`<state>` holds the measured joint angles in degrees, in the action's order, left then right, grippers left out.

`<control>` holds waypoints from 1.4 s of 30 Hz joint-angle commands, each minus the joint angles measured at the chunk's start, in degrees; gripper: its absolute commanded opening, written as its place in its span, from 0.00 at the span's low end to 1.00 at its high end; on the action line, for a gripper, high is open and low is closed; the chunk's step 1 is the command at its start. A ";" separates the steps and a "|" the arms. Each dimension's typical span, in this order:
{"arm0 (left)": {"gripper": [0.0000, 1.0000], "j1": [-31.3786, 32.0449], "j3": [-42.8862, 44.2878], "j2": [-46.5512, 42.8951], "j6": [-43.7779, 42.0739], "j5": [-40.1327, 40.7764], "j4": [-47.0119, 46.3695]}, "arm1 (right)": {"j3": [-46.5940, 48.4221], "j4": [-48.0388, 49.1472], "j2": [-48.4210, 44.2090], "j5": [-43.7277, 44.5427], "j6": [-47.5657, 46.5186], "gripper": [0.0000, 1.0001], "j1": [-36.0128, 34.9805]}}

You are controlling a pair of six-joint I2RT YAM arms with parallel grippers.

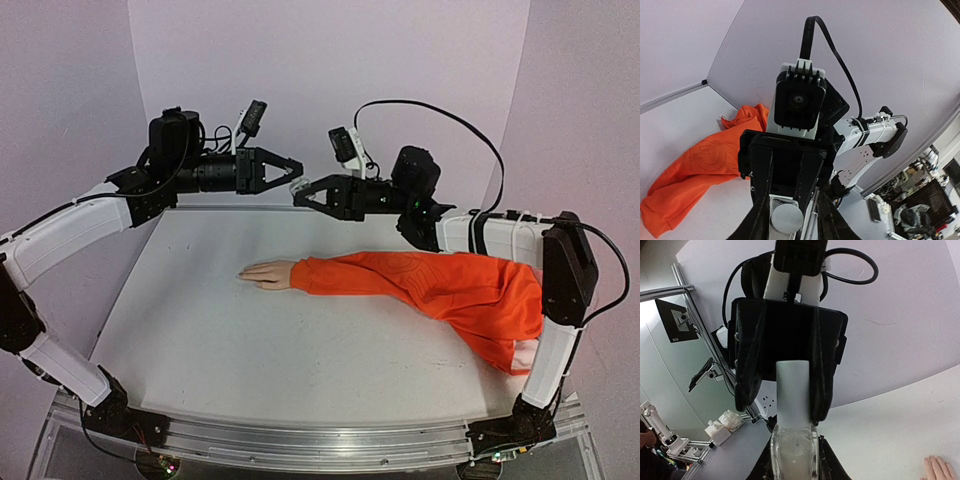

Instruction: Paint the nails

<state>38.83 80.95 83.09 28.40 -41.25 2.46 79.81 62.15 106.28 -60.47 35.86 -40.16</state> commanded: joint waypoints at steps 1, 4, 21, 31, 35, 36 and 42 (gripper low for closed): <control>0.22 0.55 1.13 -0.38 -1.07 0.57 -4.02 | 2.48 6.50 -0.46 -0.16 1.54 0.00 0.25; 0.12 0.61 0.44 -0.38 -1.24 2.38 -3.88 | 1.08 6.45 -1.34 3.22 -0.42 0.00 0.20; 0.00 3.13 11.36 3.68 -2.84 29.10 21.09 | -4.16 -5.03 -5.32 96.09 -50.99 0.00 -16.88; 0.68 0.67 7.48 0.18 -2.08 16.17 11.46 | -7.51 -11.09 -12.32 48.13 -37.96 0.00 -8.60; 0.78 -1.89 2.30 -2.60 -0.70 9.10 3.61 | -7.41 -10.73 -13.60 25.95 -27.86 0.00 -1.93; 0.79 -2.19 1.34 -3.07 -0.50 7.96 1.94 | -6.93 -10.07 -13.30 20.94 -25.27 0.00 -0.59; 0.78 -2.05 0.20 -2.10 1.29 -1.69 -6.19 | -2.27 -2.50 -7.93 1.25 -10.08 0.00 1.80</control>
<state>36.29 80.47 81.78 28.25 -33.56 6.66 72.66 49.71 96.29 -38.79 12.60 -37.65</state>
